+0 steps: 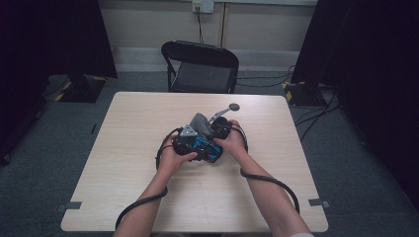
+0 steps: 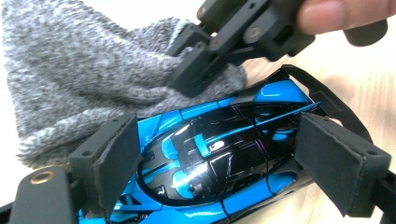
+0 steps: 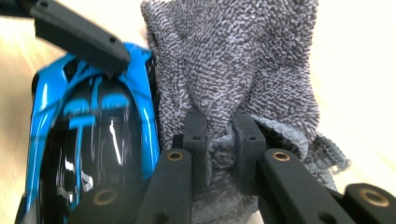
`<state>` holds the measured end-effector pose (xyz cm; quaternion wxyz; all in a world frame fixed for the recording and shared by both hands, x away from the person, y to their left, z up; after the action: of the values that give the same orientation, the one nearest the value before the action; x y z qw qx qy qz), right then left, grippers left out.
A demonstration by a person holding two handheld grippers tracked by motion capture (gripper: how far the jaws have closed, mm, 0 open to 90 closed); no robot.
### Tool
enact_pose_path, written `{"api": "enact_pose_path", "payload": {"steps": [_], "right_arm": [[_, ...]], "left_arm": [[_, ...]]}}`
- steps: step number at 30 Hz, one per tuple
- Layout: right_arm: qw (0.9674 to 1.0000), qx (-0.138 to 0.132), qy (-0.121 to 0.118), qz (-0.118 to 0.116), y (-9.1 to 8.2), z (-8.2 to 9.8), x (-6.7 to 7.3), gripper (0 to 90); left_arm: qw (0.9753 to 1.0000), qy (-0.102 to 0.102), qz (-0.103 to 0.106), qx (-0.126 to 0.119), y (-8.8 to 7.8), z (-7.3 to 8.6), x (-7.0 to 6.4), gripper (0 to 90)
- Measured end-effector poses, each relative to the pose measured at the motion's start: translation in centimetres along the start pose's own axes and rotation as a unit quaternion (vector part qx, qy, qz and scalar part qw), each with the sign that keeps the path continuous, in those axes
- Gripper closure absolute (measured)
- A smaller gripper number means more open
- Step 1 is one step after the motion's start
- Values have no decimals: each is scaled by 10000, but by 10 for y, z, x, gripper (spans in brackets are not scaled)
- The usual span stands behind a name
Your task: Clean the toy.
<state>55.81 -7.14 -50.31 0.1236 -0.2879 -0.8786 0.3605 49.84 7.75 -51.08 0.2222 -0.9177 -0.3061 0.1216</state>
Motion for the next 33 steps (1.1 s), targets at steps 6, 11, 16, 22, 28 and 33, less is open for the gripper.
{"api": "enact_pose_path", "payload": {"steps": [6, 11, 16, 22, 28, 33], "right_arm": [[9999, 55, -33, -105, -14, 12, -7, 786], [9998, 9, -20, -217, -25, 23, -10, 786], [9996, -48, 56, -265, -34, 32, -12, 786], [9995, -62, 82, -286, -43, 41, -11, 785], [9994, -75, 125, -317, -52, 50, -12, 786], [9993, -78, 153, -332, -60, 57, -12, 785]], "left_arm": [[10000, 22, -29, 6, 0, 0, 1, 142], [10000, 8, -21, -14, 0, 0, 0, 142], [10000, 18, -20, 24, 0, 0, 0, 142], [10000, 7, -18, 37, 0, -1, -1, 142], [9999, 42, -35, 90, 0, -2, 0, 142], [9999, 19, -33, 102, 0, -2, -1, 143]]}}
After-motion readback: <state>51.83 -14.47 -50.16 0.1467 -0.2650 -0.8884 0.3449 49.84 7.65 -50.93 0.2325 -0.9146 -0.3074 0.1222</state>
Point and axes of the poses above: each handheld gripper's, and its own axes: y roughly forward along the jaws, z roughly out of its underside, x roughly to its left, the point moved 3 cm from there along y, roughly forward along the jaws, and after that the axes turned 7 degrees about -x, right-handed, at the moved point
